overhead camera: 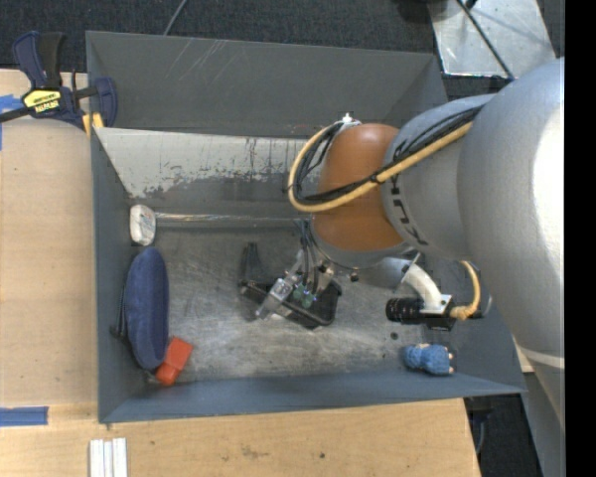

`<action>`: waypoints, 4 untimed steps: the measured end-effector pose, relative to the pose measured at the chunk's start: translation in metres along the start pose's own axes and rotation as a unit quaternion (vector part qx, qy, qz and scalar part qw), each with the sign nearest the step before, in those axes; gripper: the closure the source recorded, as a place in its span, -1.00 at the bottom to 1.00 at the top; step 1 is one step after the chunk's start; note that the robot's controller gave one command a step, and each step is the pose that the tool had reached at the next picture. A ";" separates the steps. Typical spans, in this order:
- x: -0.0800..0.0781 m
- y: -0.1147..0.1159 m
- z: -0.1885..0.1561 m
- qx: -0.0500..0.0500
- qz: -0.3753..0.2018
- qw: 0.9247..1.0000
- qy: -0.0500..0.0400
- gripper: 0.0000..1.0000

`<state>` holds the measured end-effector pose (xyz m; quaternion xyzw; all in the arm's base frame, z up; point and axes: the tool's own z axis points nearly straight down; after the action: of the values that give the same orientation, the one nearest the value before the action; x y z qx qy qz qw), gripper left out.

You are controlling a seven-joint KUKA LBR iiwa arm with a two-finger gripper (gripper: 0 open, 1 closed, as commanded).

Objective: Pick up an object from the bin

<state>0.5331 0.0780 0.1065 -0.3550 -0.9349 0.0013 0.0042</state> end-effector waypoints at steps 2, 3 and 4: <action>-0.005 0.000 0.029 -0.004 0.089 0.996 -0.002 -1.00; -0.008 0.001 0.027 -0.007 0.090 0.996 -0.006 1.00; -0.007 0.000 -0.011 -0.002 0.089 0.996 -0.003 1.00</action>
Offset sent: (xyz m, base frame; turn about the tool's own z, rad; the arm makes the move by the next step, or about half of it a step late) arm 0.0014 -0.0101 -0.0365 0.1904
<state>0.5384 0.0727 0.1173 -0.4364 -0.8997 0.0008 0.0009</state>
